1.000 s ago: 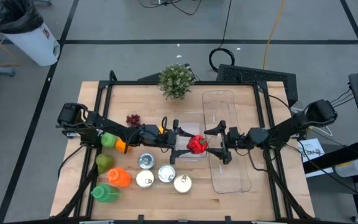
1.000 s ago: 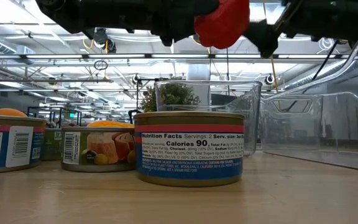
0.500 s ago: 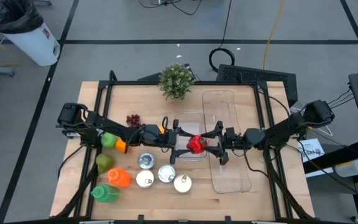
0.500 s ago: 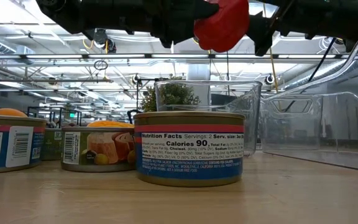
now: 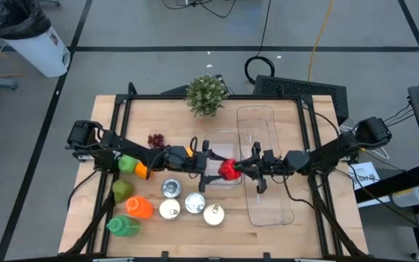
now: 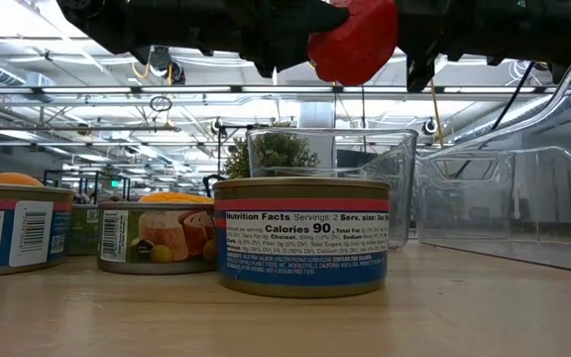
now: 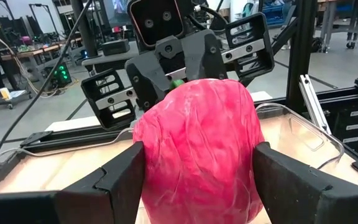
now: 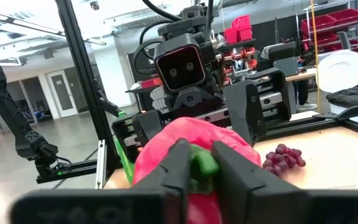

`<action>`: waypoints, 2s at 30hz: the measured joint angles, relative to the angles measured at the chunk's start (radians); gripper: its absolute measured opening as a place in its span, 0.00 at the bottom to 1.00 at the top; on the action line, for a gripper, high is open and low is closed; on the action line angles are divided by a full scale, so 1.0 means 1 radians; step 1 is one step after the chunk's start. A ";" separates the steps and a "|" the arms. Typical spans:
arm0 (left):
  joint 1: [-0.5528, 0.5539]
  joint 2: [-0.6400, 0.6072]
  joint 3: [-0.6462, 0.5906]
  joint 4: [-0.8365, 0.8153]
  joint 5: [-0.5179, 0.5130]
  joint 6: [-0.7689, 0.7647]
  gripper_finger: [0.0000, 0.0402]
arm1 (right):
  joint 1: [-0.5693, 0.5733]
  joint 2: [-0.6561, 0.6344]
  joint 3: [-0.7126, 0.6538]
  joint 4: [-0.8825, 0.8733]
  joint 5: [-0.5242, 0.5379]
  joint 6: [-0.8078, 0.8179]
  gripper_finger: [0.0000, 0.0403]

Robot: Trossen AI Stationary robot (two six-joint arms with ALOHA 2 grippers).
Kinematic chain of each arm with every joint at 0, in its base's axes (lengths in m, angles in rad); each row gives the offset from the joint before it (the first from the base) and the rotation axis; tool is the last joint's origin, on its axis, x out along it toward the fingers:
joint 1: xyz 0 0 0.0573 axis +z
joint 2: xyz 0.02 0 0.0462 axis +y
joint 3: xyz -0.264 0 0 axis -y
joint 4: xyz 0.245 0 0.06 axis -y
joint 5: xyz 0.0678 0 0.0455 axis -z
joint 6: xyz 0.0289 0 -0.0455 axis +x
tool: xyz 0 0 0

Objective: Pick & Place Food Item
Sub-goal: Put the red bell pepper into the top transparent bin

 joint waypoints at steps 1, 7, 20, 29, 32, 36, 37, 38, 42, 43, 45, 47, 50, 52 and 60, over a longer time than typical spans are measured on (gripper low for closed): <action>0.000 0.000 0.000 0.000 0.000 0.000 0.65 | 0.000 0.000 0.000 -0.002 0.000 -0.001 0.06; 0.000 0.000 -0.001 -0.002 -0.004 -0.004 0.66 | 0.000 -0.004 0.000 -0.005 0.002 -0.014 0.04; -0.017 -0.085 0.001 -0.001 -0.153 -0.091 0.80 | 0.003 -0.140 -0.003 -0.208 0.061 -0.063 0.04; -0.031 -0.271 0.000 -0.220 -0.150 -0.070 0.83 | -0.012 -0.259 -0.003 -0.359 0.207 -0.084 0.04; -0.030 -0.320 0.000 -0.290 -0.150 -0.077 0.83 | -0.082 -0.313 -0.003 -0.421 0.219 -0.094 0.04; -0.030 -0.334 0.000 -0.333 -0.150 -0.079 0.84 | -0.242 -0.366 0.014 -0.624 0.214 -0.032 0.04; -0.030 -0.334 0.000 -0.337 -0.150 -0.079 0.84 | -0.287 -0.367 0.016 -0.669 0.214 -0.019 0.04; -0.030 -0.334 0.000 -0.338 -0.150 -0.079 0.84 | -0.329 -0.365 0.017 -0.700 0.213 -0.004 0.04; -0.030 -0.331 0.000 -0.338 -0.149 -0.059 0.84 | -0.489 -0.329 0.019 -0.723 0.127 0.036 0.04; -0.030 -0.330 0.000 -0.341 -0.149 -0.052 0.84 | -0.522 -0.314 0.019 -0.718 0.095 0.045 0.04; -0.030 -0.329 0.000 -0.339 -0.148 -0.050 0.84 | -0.573 -0.279 0.019 -0.701 0.052 0.053 0.04; -0.030 -0.330 0.000 -0.335 -0.149 -0.048 0.84 | -0.606 -0.245 0.020 -0.696 0.053 0.053 0.04; -0.030 -0.329 0.000 -0.337 -0.148 -0.048 0.84 | -0.631 -0.184 0.020 -0.680 0.052 0.053 0.04; -0.030 -0.329 0.000 -0.337 -0.149 -0.048 0.84 | -0.637 -0.146 0.020 -0.672 0.045 0.053 0.04; -0.030 -0.329 0.000 -0.343 -0.148 -0.048 0.83 | -0.640 -0.024 0.020 -0.609 0.027 0.079 0.04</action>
